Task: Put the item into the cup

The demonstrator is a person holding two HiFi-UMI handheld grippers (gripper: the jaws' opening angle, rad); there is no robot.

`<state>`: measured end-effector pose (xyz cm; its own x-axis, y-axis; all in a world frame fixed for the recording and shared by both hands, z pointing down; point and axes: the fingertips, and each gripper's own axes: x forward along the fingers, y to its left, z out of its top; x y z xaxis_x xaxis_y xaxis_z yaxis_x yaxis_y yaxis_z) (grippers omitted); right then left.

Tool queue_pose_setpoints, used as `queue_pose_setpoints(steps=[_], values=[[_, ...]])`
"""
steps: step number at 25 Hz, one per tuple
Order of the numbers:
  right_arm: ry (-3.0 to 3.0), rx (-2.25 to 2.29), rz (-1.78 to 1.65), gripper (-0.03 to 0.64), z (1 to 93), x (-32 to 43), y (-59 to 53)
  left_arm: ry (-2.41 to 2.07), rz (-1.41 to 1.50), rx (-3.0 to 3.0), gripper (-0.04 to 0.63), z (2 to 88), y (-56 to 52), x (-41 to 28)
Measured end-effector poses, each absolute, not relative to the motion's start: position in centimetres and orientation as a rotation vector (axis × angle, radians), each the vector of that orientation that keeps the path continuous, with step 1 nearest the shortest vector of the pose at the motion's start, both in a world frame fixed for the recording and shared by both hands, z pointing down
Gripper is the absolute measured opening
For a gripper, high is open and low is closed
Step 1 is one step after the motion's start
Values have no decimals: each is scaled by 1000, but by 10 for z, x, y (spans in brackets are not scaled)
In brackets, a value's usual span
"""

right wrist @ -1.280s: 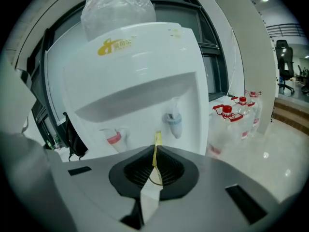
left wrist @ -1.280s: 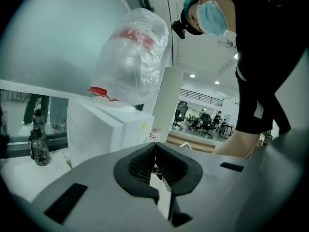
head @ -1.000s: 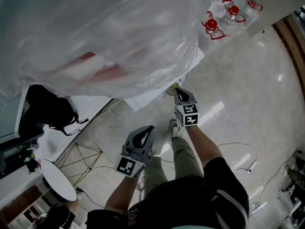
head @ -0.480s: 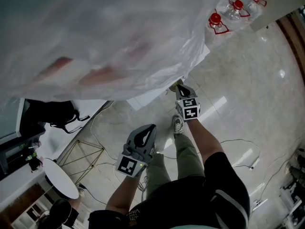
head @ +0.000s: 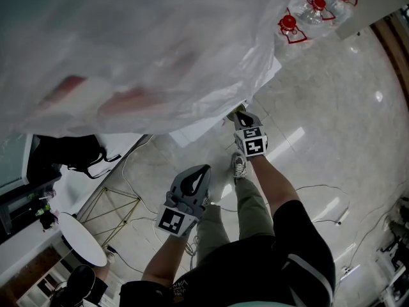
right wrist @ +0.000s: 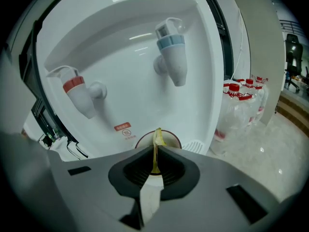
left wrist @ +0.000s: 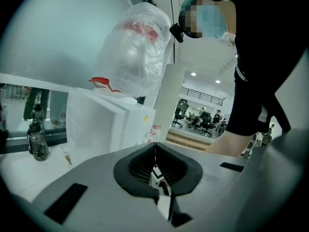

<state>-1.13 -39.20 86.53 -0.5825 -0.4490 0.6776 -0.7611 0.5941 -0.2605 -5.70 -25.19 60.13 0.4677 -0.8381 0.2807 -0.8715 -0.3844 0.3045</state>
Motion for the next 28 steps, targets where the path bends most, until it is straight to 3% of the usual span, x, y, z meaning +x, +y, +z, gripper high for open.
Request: queue_pose_setpoints(steps=[14, 28], values=[[-2372, 1077, 717, 49, 794, 6, -393, -1395, 67, 2392, 20, 577, -260, -46], [-2505, 1280, 707, 48, 634, 37, -332, -1288, 7, 2543, 20, 505, -244, -40]])
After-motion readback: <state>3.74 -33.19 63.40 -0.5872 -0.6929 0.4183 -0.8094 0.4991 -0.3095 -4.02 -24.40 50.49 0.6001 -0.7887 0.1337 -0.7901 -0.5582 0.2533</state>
